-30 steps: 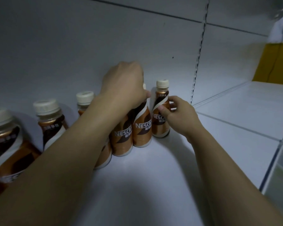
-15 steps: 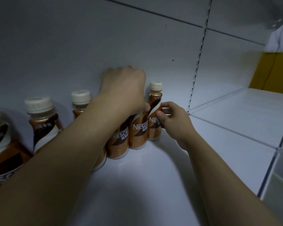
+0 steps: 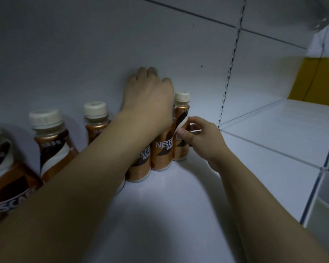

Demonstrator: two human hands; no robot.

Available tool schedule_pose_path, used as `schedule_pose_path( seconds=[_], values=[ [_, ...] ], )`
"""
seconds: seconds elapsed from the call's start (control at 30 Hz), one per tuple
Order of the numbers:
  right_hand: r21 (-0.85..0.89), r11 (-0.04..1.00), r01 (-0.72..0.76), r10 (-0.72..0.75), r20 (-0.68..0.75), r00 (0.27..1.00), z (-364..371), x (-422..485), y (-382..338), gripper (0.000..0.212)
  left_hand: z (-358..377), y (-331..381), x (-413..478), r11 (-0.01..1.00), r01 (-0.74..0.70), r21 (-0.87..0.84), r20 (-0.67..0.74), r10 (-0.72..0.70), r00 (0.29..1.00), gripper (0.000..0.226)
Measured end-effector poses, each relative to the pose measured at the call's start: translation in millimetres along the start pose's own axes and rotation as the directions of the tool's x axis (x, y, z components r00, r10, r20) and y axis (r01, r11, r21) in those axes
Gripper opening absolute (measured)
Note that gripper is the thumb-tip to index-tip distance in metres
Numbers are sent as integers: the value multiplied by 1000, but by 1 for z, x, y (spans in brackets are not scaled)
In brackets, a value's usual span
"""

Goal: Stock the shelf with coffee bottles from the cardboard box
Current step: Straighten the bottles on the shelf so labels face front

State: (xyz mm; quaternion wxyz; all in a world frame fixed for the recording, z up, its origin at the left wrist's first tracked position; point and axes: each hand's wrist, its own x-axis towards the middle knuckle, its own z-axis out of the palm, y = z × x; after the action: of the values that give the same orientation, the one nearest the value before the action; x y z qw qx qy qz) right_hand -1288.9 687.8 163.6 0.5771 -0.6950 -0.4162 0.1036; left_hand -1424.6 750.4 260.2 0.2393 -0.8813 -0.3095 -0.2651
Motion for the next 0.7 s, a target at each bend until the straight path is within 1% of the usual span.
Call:
schedule_pose_path(
  seconds=[0.07,0.17,0.43,0.57,0.6,0.7],
  values=[
    [-13,1000,-6,5,-15,1000,0,0,0,31,-1,-1,0,999,-1,39,-10,1,1000,50],
    [-34,999,-23,22,-12,1000,-1,1,-1,38,-2,-2,2,999,-4,34,-6,5,1000,46],
    [-81,997,-16,16,1,1000,-3,0,-3,39,0,-2,1,999,-13,38,-9,13,1000,46],
    [-123,992,-4,4,-1,1000,-2,-3,-5,38,-1,0,-2,1000,-19,21,-18,19,1000,43],
    [-142,990,-4,3,-6,1000,-2,-4,-7,42,-3,0,-4,1000,-18,17,-12,19,1000,42],
    [-171,985,-28,24,-28,999,-2,-14,-15,65,-8,1,-12,1000,-28,-3,11,28,1000,44]
  ],
)
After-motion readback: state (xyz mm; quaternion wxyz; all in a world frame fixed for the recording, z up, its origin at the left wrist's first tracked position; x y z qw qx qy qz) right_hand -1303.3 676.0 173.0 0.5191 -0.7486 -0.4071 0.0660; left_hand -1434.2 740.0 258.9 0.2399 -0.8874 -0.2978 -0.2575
